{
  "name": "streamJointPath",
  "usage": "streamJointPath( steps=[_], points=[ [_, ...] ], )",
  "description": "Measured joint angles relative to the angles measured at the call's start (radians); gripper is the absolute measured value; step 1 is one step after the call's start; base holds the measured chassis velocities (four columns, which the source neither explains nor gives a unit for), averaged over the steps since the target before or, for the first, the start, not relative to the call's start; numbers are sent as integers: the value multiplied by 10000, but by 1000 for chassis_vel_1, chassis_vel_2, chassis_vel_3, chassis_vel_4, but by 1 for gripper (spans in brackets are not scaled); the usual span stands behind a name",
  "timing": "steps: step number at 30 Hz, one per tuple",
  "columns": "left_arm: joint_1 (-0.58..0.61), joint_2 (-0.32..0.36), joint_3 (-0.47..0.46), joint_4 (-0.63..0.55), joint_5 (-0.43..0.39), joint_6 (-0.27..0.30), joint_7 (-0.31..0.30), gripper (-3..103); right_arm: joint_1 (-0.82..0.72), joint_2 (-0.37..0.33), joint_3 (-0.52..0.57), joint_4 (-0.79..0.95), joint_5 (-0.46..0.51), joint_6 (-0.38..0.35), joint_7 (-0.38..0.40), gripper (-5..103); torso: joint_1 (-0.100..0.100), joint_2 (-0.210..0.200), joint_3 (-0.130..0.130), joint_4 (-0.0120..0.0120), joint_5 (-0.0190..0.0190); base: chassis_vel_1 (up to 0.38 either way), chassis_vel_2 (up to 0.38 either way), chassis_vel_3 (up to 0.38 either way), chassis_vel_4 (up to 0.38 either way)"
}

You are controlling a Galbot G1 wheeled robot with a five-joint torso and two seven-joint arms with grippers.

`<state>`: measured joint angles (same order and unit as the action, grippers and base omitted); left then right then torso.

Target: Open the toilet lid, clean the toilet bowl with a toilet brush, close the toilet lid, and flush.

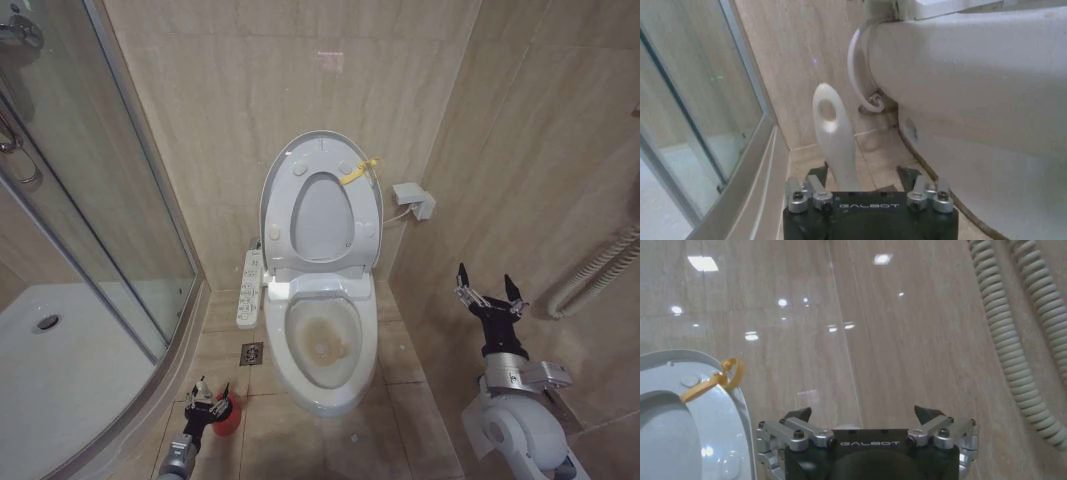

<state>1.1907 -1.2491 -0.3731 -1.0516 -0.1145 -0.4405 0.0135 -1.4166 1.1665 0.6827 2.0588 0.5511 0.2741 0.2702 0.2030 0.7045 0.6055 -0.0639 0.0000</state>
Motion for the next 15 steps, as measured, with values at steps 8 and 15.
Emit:
streamJointPath(
  steps=[8, 15],
  points=[
    [419, 1, -165, -451, 15, 25, 2, 47, -8, -11, -48, -13, -58, 1, -8, 100, 0, 0, -1, -1, 0, 0, 0, 0, 0],
    [1003, 15, -545, -1075, 194, 39, -36, 20, -84, 18, -246, -9, -186, 67, -21, 100, -1, 0, -1, -1, 2, 0, 0, 0, 0]
  ],
)
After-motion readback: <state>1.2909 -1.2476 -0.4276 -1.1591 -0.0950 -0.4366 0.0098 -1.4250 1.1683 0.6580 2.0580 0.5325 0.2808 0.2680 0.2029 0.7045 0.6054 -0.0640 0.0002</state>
